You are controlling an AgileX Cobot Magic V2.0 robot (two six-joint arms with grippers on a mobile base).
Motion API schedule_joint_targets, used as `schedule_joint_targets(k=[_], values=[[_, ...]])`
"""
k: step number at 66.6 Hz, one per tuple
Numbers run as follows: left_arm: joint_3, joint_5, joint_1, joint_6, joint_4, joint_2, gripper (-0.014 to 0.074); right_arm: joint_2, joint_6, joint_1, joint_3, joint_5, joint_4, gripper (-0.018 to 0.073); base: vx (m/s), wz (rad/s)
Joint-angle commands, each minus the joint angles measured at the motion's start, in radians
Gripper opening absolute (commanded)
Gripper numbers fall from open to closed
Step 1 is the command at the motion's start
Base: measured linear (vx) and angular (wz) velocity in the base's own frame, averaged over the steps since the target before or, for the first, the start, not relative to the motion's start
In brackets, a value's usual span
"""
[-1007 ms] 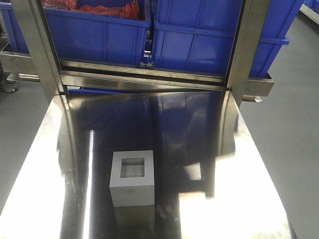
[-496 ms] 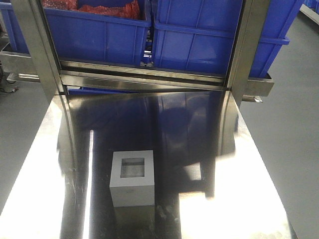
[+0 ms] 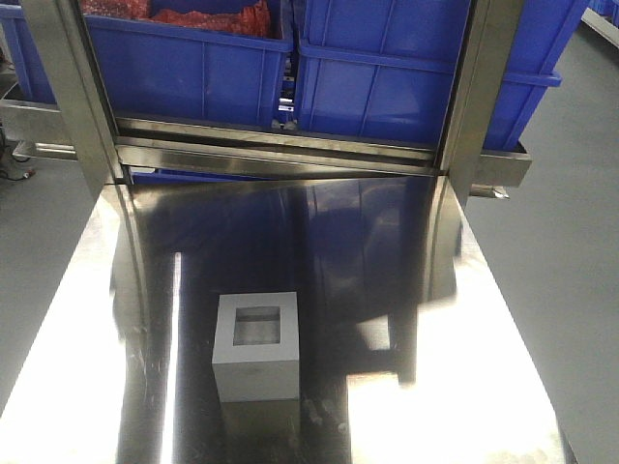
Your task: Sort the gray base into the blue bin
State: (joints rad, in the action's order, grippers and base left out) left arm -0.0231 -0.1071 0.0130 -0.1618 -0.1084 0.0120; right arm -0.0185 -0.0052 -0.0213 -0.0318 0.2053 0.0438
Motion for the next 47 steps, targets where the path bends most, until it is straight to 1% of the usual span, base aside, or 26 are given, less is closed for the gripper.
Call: schedule_joint_targets(k=[1,6,13,21,24,30,38,43,47], values=[[0.014,0.081,-0.002,-0.013,0.008,0.014,-0.0007,-0.008,-0.007,-0.006,-0.005,-0.078,0.009,-0.0005,0.00,0.00],[0.039,0.093,-0.002,-0.039,0.008,0.014,-0.0007,-0.008,-0.007,-0.006,-0.005,-0.078,0.009,-0.0005,0.00,0.00],[0.108,0.092,-0.002,-0.045,0.008,-0.012,-0.0007,-0.008,-0.007,-0.006,-0.005,-0.078,0.009,-0.0005,0.00,0.00],[0.235,0.022,-0.002,-0.045,0.008,-0.134,-0.0007,-0.008,-0.007,-0.006,-0.005,-0.078,0.009,-0.0005,0.00,0.00],[0.296,-0.033,-0.002,-0.045,0.008,-0.212,-0.0007,-0.008,-0.007,-0.006,-0.005,-0.078,0.009,-0.0005,0.00,0.00],[0.421,-0.186,-0.002,-0.045,0.008,-0.340,-0.0007,-0.008,-0.007,-0.006,-0.005,-0.079,0.009,-0.0005,0.00,0.00],[0.535,-0.360,-0.002,-0.045,0.008,-0.493,-0.0007,-0.008,-0.007,-0.006,-0.005,-0.079,0.009,-0.0005,0.00,0.00],[0.579,-0.435,-0.002,-0.045,0.009,-0.572,-0.0007,-0.008,-0.007,-0.006,-0.005,-0.080,0.009,-0.0005,0.00,0.00],[0.598,-0.472,-0.002,-0.045,0.009,-0.625,-0.0007,-0.008,-0.007,-0.006,-0.005,-0.080,0.009,-0.0005,0.00,0.00]])
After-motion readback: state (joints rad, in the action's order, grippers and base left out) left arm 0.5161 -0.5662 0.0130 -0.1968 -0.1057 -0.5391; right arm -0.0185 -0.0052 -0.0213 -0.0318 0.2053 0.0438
